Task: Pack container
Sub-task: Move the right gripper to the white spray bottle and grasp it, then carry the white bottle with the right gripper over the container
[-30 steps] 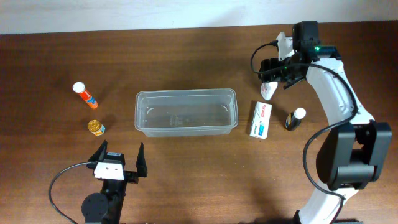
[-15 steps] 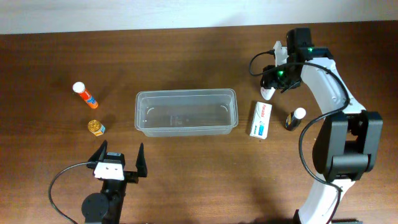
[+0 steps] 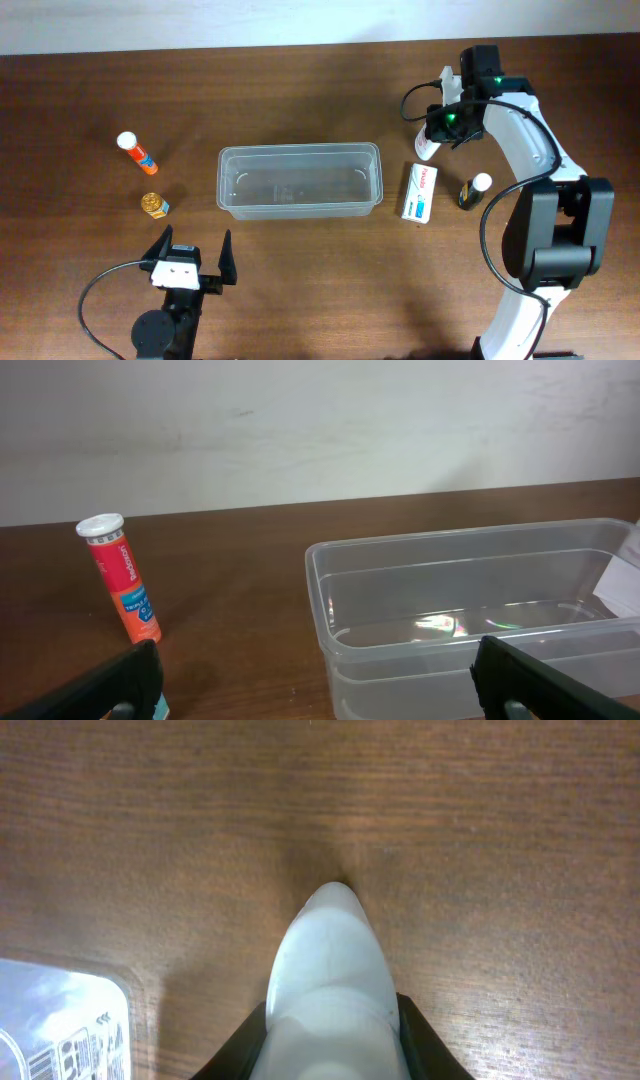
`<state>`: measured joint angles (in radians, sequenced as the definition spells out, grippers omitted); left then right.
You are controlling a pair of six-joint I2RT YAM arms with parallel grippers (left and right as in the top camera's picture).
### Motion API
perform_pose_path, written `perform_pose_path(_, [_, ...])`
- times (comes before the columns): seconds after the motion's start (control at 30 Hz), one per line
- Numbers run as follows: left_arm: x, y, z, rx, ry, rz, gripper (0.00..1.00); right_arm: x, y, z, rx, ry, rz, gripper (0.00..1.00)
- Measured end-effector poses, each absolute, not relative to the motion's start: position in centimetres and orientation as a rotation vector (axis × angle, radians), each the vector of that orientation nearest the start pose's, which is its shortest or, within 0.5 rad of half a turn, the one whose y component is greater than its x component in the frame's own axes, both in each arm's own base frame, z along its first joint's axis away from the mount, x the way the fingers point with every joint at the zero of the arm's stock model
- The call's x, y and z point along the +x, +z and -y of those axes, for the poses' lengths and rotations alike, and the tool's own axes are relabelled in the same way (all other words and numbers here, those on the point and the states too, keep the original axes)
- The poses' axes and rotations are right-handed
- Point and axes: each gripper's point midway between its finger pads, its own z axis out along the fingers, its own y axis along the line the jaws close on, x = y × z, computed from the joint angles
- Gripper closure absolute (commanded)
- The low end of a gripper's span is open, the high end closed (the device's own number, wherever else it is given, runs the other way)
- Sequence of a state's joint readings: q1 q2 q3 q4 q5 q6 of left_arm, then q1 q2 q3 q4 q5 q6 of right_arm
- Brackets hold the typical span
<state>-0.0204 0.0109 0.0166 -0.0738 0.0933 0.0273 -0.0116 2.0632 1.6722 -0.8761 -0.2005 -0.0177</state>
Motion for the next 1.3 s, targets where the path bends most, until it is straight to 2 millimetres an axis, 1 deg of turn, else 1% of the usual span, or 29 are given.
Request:
perform_pose_path(0.1, [24.5,16.1,2.1,0.11,-0.071,-1.635,0.0,46.3,8.0,-2.9,-0.049,0.28,-2.847,0.81])
perform_pose_path(0.2, [24.5,16.1,2.1,0.11,-0.071,-1.635,0.01,46.2,9.1,-2.9,-0.047,0.283,-2.865,0.81])
perform_pose_path(0.3, [24.5,16.1,2.1,0.11,-0.071,-1.636,0.01,46.6,11.3,-2.9,-0.049,0.281,-2.854,0.81])
perform_pose_path(0.4, [24.5,16.1,2.1,0.11,-0.071,-1.636,0.01,46.8,14.1,-2.8,-0.049,0.268,-2.842,0.81])
perform_pose_path(0.47, [24.5,16.1,2.1,0.11,-0.071,-1.636,0.01,46.6,15.9,-2.6,-0.053,0.236,-2.839,0.81])
perform_pose_path(0.57, [24.5,16.1,2.1,0.11,-0.071,-1.635,0.01,46.2,18.1,-2.9,-0.077,0.176,-2.84,0.81])
perform_pose_path(0.67, [24.5,16.1,2.1,0.11,-0.071,-1.635,0.01,45.8,19.7,-4.3,-0.13,0.13,-2.832,0.81])
perform_pose_path(0.7, [24.5,16.1,2.1,0.11,-0.071,-1.635,0.01,45.4,20.5,-5.4,-0.162,0.106,-2.831,0.81])
perform_pose_path(0.73, [24.5,16.1,2.1,0.11,-0.071,-1.635,0.01,45.3,20.6,-5.6,-0.17,0.101,-2.83,0.81])
perform_pose_path(0.8, [24.5,16.1,2.1,0.11,-0.071,-1.635,0.01,45.0,21.6,-7.4,-0.22,0.087,-2.814,0.81])
perform_pose_path(0.87, [24.5,16.1,2.1,0.11,-0.071,-1.636,0.01,44.5,22.1,-9.1,-0.259,0.08,-2.809,0.81])
perform_pose_path(1.0, [24.5,16.1,2.1,0.11,-0.071,-1.635,0.01,43.1,22.0,-11.8,-0.312,0.085,-2.832,0.81])
perform_pose_path(1.1, [24.5,16.1,2.1,0.11,-0.071,-1.635,0.01,42.4,21.9,-13.4,-0.334,0.095,-2.844,0.8])
perform_pose_path(1.3, [24.5,16.1,2.1,0.11,-0.071,-1.635,0.01,40.7,21.7,-15.8,-0.343,0.094,-2.876,0.8])
